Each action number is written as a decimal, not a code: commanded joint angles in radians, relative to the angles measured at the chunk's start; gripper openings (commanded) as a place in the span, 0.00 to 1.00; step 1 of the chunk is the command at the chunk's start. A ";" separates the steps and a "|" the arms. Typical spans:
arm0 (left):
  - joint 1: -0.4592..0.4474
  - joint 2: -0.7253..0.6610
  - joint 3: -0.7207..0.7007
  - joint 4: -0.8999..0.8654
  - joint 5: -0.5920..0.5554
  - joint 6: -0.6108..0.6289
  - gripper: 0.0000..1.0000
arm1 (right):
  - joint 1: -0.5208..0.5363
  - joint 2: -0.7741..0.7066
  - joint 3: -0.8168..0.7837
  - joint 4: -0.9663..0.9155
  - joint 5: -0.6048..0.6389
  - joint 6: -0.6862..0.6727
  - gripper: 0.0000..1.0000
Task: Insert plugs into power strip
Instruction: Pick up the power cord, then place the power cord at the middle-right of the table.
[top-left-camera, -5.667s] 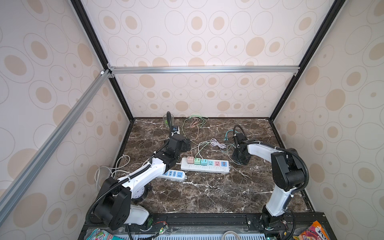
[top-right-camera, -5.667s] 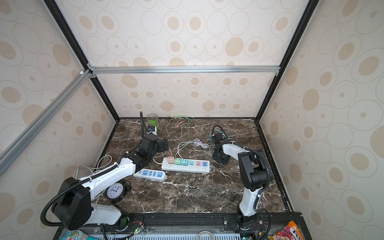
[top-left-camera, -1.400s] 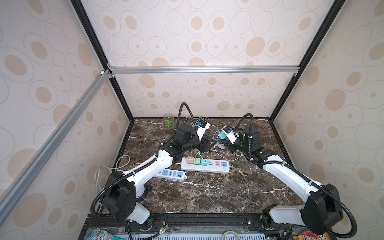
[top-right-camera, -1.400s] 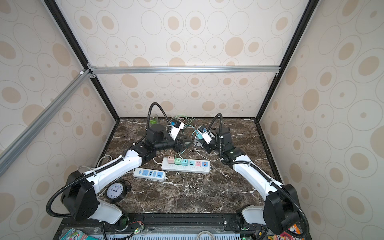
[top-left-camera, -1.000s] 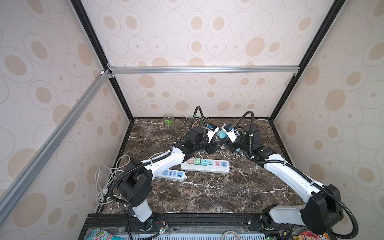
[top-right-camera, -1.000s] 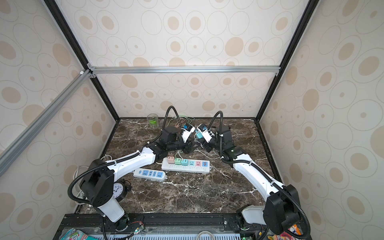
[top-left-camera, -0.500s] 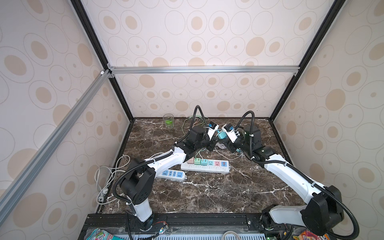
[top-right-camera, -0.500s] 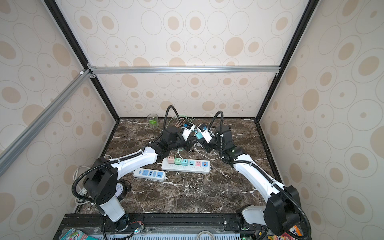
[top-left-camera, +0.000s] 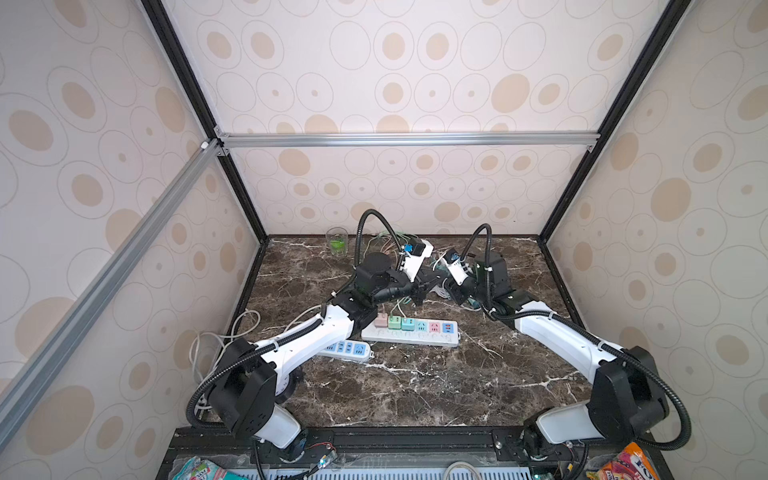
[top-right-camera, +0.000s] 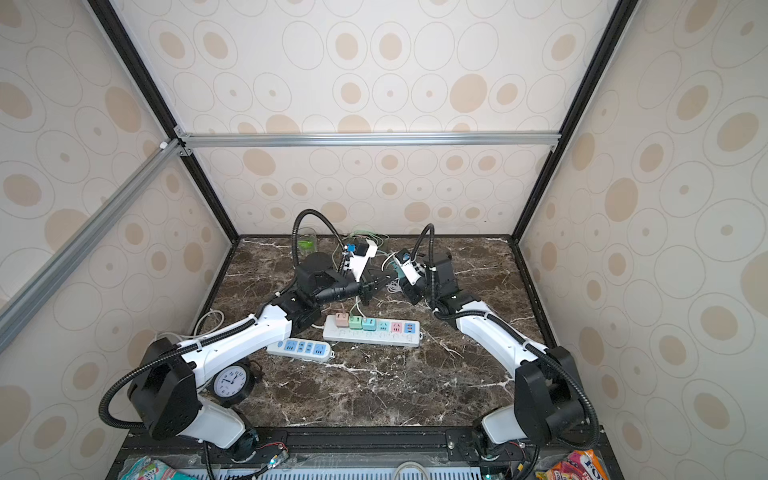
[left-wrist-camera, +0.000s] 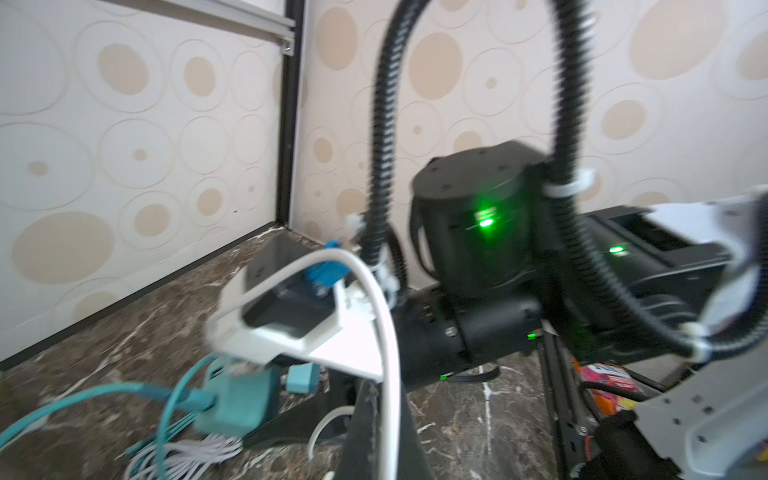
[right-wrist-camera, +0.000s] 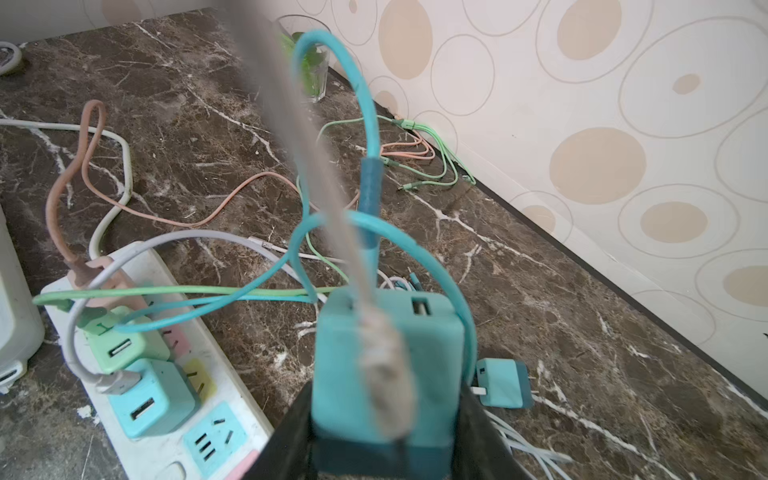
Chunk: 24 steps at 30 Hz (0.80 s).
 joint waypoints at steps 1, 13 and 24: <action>-0.023 -0.024 0.034 0.136 0.170 -0.065 0.00 | 0.001 0.020 0.022 0.091 -0.005 0.023 0.00; -0.071 0.011 0.050 0.053 0.104 -0.010 0.00 | -0.223 0.229 0.367 -0.039 0.131 0.151 0.00; -0.156 0.292 0.270 -0.071 0.053 0.080 0.00 | -0.291 0.496 1.057 -0.286 0.118 0.189 0.00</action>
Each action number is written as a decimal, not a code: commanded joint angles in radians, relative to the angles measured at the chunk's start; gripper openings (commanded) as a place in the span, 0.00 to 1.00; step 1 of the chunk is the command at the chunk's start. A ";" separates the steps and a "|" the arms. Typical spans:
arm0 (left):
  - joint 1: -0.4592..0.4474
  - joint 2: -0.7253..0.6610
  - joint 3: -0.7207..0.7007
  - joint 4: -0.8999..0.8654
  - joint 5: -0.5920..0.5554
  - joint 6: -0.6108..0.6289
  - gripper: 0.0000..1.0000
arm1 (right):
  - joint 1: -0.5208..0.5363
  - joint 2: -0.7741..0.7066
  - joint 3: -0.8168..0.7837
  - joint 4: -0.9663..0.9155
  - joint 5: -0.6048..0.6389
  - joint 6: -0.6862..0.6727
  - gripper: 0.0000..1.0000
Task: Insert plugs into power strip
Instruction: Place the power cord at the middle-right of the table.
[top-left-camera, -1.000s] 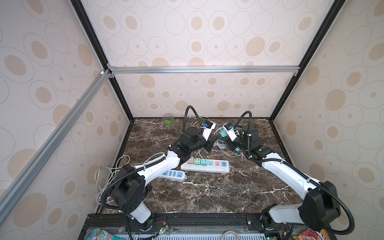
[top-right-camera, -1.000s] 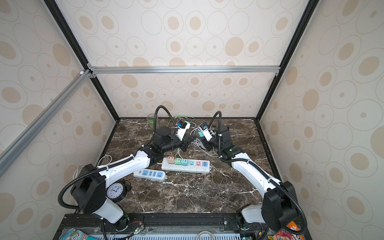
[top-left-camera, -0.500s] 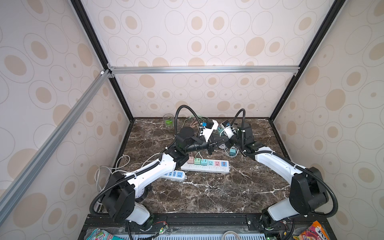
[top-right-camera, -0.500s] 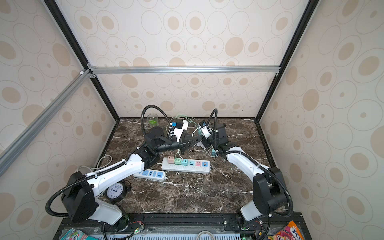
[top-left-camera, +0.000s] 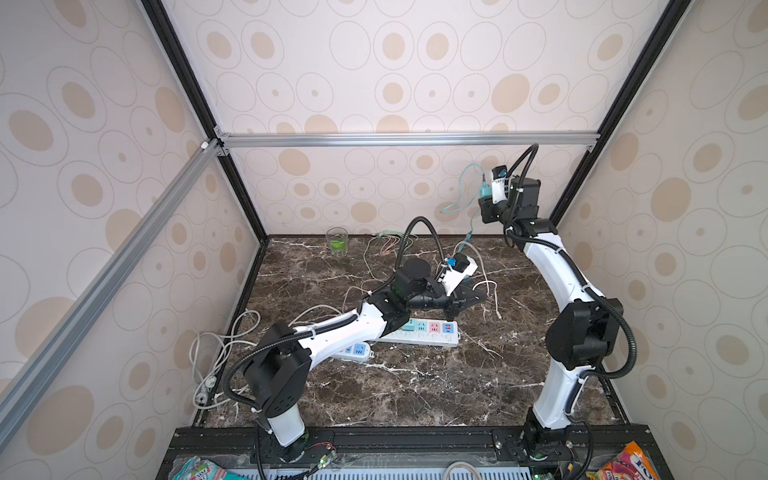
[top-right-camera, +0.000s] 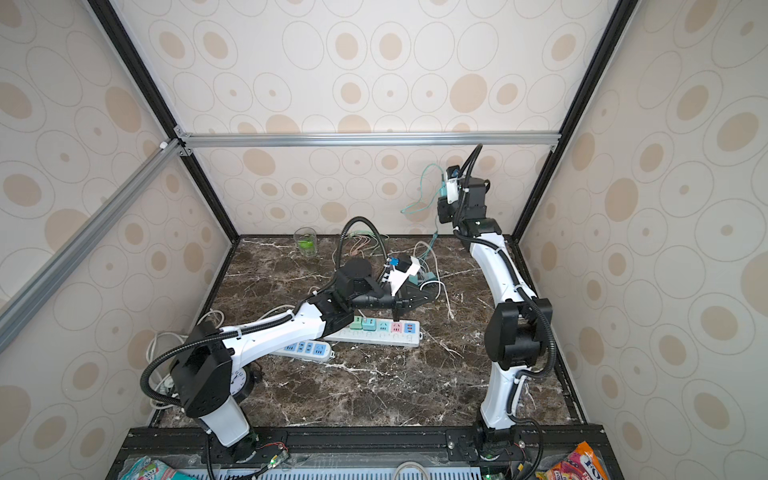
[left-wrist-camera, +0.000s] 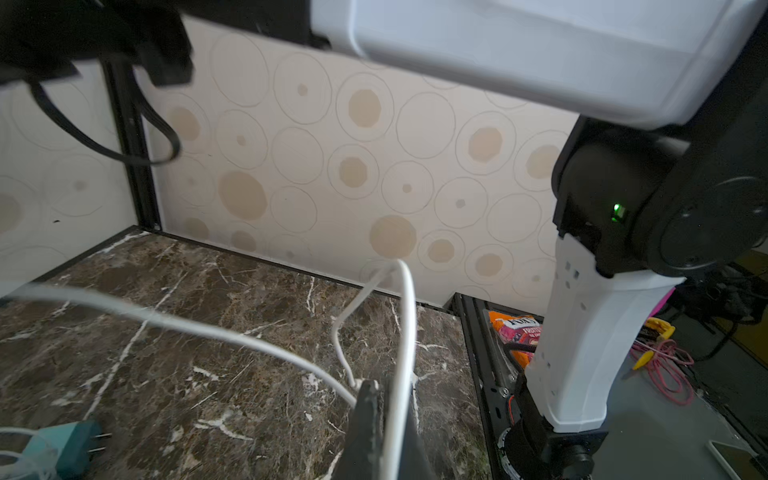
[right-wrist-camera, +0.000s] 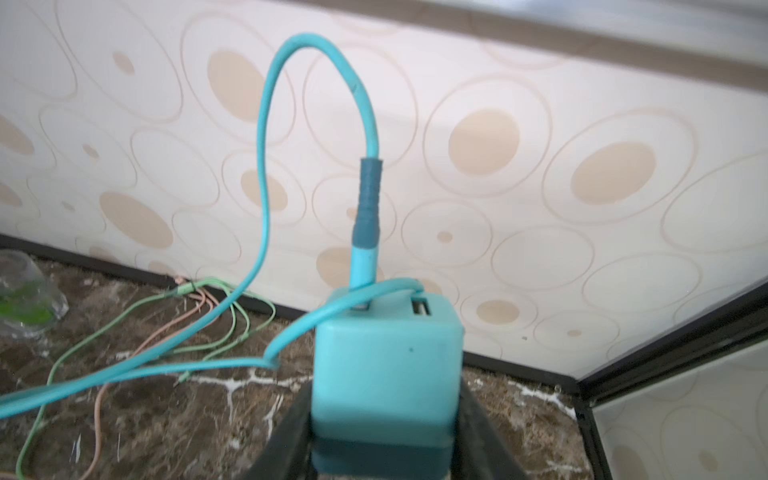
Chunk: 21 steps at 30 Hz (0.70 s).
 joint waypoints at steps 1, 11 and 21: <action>-0.002 0.086 0.096 -0.042 -0.030 0.027 0.00 | 0.010 0.008 0.117 -0.057 0.001 0.020 0.00; -0.018 0.323 0.347 -0.272 -0.172 0.004 0.29 | 0.012 -0.084 0.023 -0.043 -0.187 0.083 0.00; 0.016 0.057 0.094 -0.183 -0.258 0.063 0.92 | 0.021 -0.101 -0.046 -0.193 -0.251 0.234 0.00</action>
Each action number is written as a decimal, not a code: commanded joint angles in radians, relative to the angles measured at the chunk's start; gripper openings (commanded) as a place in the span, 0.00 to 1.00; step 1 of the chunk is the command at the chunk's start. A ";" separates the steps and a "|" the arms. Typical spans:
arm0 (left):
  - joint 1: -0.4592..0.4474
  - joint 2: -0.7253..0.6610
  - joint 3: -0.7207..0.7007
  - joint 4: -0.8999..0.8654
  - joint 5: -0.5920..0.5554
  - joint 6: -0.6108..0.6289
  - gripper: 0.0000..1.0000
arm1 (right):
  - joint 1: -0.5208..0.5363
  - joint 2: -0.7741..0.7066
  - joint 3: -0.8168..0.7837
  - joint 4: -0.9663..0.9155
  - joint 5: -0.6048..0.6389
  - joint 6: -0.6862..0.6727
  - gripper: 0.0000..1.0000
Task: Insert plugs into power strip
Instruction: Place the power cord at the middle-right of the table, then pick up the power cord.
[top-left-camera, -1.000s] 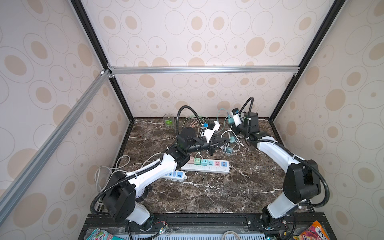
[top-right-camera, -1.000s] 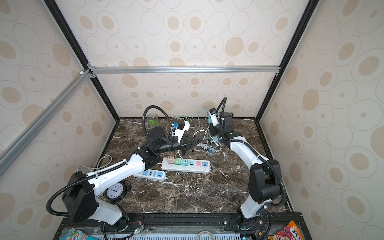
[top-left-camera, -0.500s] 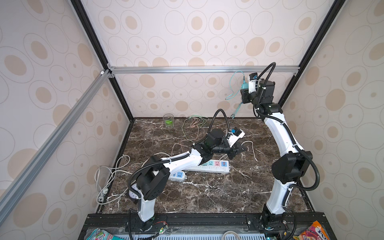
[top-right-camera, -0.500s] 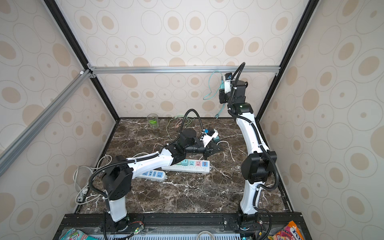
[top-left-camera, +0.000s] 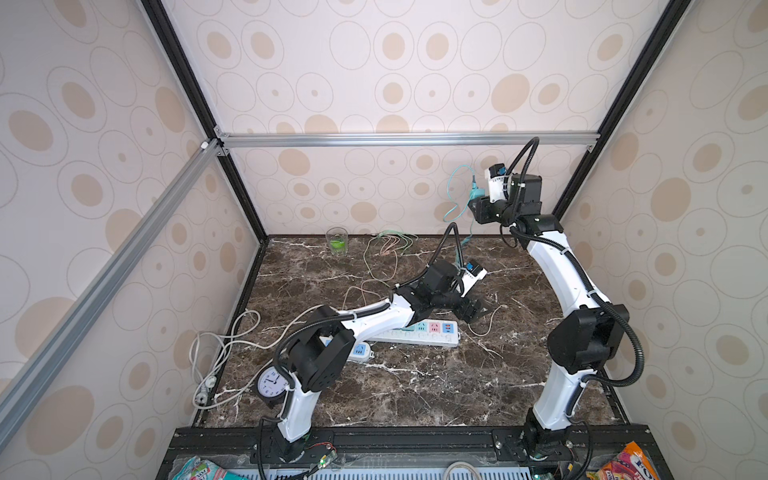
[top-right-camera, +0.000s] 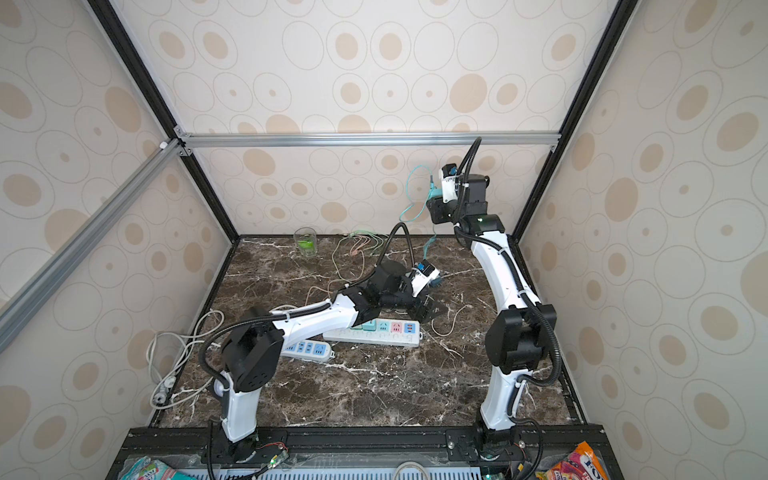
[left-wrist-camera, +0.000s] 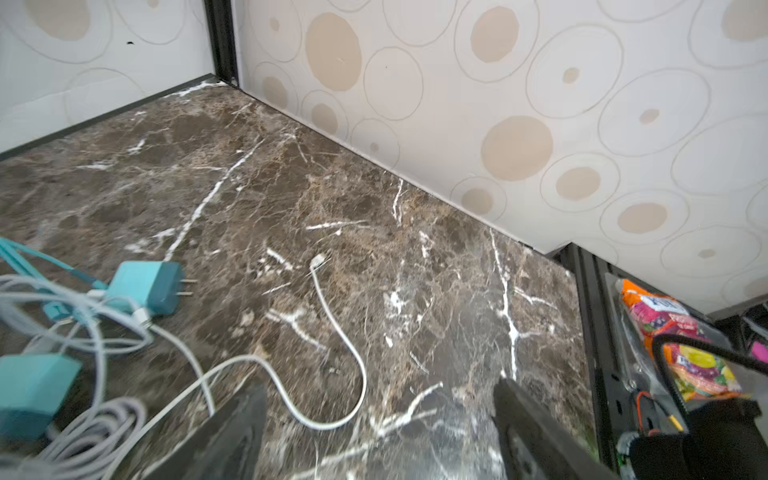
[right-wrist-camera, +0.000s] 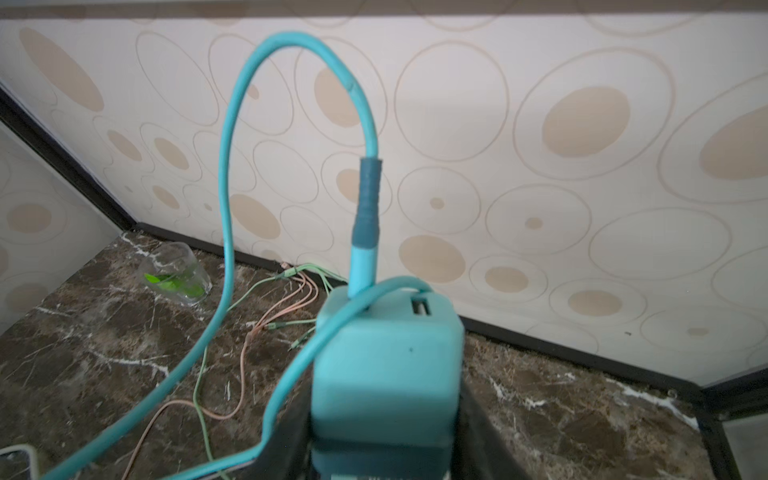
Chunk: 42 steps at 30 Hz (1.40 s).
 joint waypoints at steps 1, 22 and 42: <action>0.027 -0.145 -0.091 0.134 -0.010 -0.004 0.93 | 0.006 -0.050 -0.028 -0.063 -0.065 0.132 0.00; 0.268 -0.230 -0.359 0.380 -0.108 -0.392 0.86 | 0.105 -0.315 -0.591 0.129 -0.262 0.126 0.00; 0.270 -0.347 -0.316 0.187 0.131 -0.067 0.39 | 0.171 -0.385 -0.709 0.092 -0.282 -0.169 0.00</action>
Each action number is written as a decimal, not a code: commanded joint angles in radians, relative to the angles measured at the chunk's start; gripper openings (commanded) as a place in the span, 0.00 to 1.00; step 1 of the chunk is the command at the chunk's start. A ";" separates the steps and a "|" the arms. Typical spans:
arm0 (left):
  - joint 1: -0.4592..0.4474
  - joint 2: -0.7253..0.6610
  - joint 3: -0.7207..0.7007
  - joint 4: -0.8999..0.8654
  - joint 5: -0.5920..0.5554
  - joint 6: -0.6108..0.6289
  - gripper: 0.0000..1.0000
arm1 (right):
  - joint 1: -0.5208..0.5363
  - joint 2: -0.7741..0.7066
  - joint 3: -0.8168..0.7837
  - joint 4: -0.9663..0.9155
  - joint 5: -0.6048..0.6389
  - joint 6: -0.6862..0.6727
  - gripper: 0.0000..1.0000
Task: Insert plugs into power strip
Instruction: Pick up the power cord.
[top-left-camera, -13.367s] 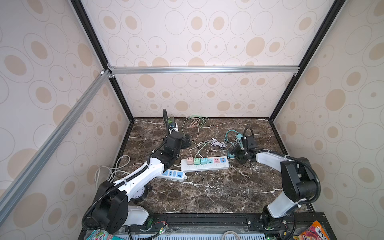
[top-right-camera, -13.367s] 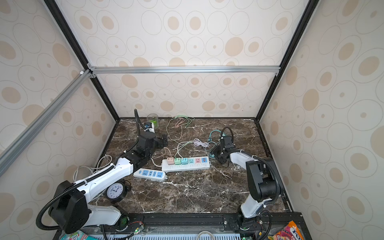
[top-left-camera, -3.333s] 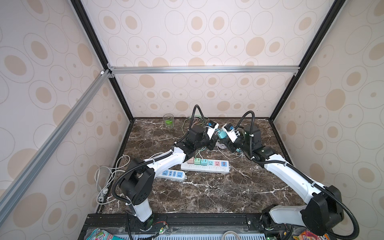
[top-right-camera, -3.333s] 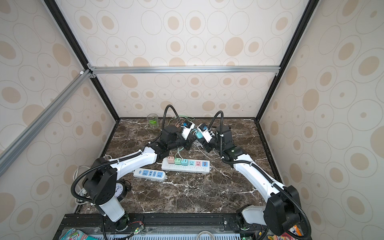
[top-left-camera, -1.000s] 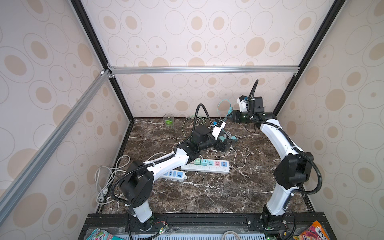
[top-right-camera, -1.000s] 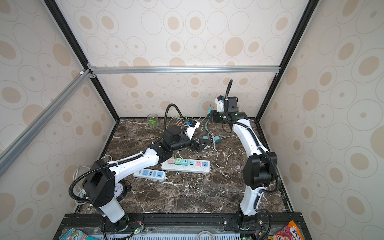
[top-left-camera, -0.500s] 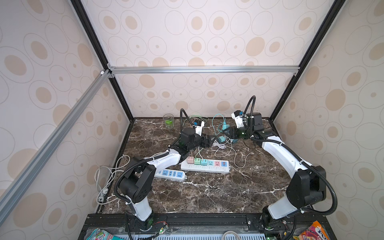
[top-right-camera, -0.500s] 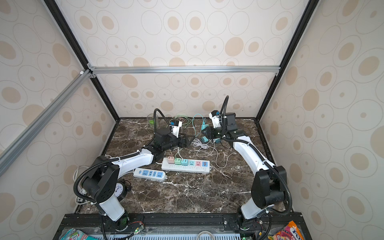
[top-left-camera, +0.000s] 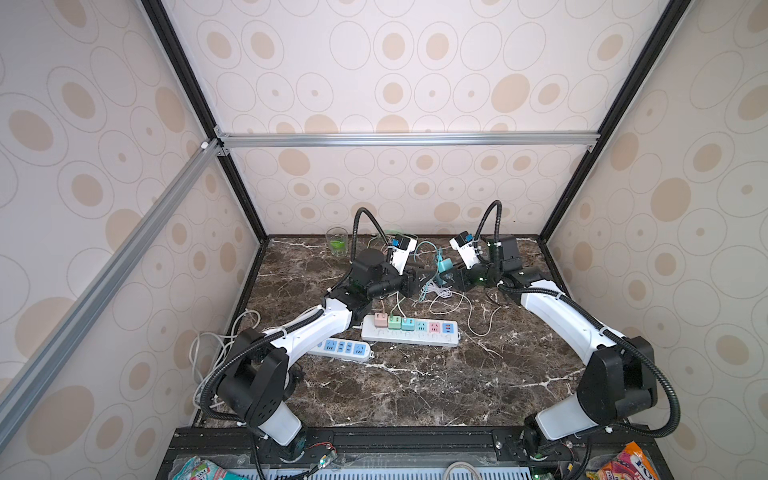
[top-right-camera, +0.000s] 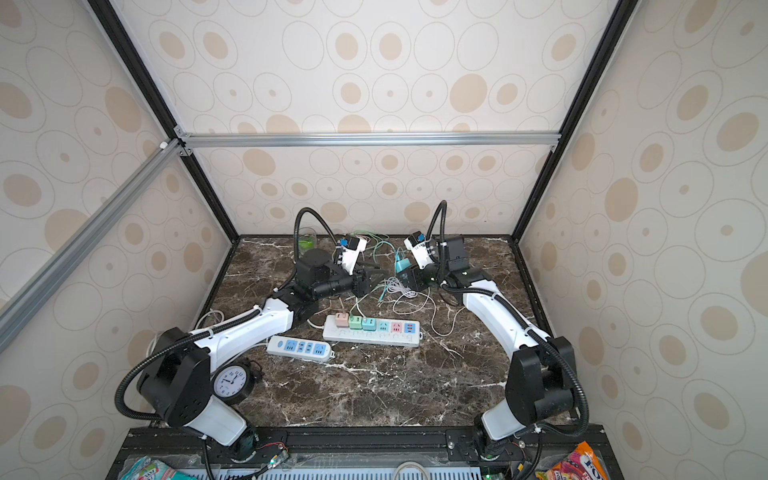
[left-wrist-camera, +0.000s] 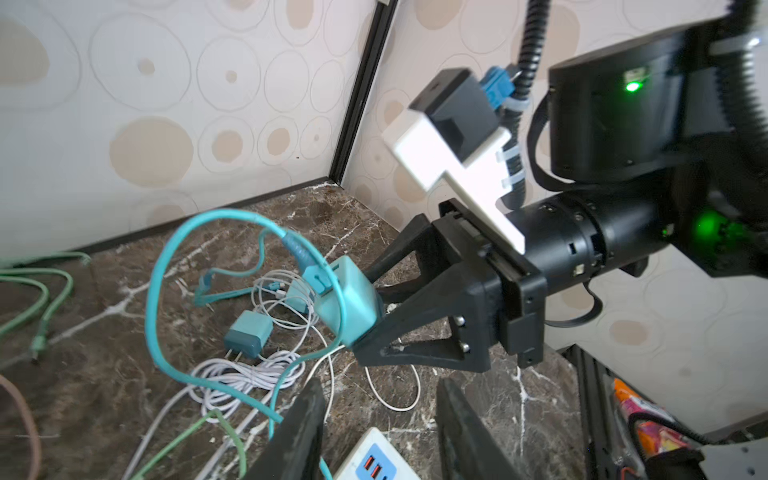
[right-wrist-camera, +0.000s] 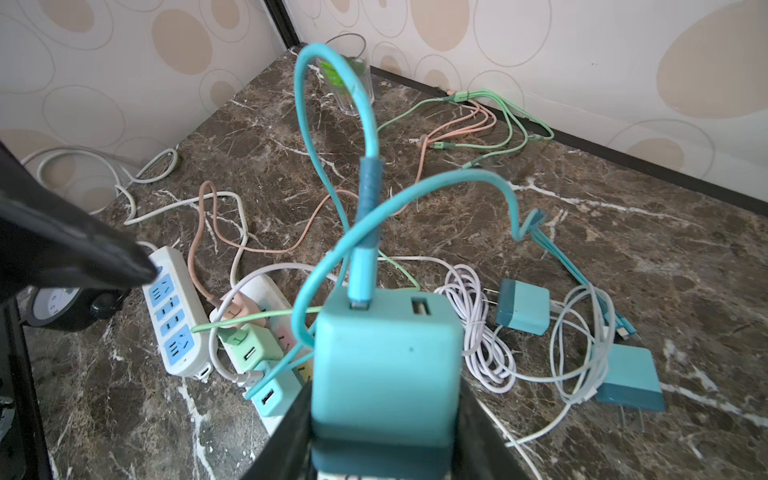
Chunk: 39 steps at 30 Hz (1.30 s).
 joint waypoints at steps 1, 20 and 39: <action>-0.004 0.014 0.053 -0.074 0.048 0.088 0.38 | 0.011 -0.031 -0.004 0.004 -0.049 -0.059 0.00; -0.006 0.163 0.184 -0.115 0.068 0.103 0.28 | 0.032 -0.075 -0.047 0.025 -0.103 -0.124 0.00; 0.053 -0.045 0.138 0.000 -0.430 0.010 0.00 | 0.042 -0.043 -0.109 -0.020 0.031 -0.243 0.00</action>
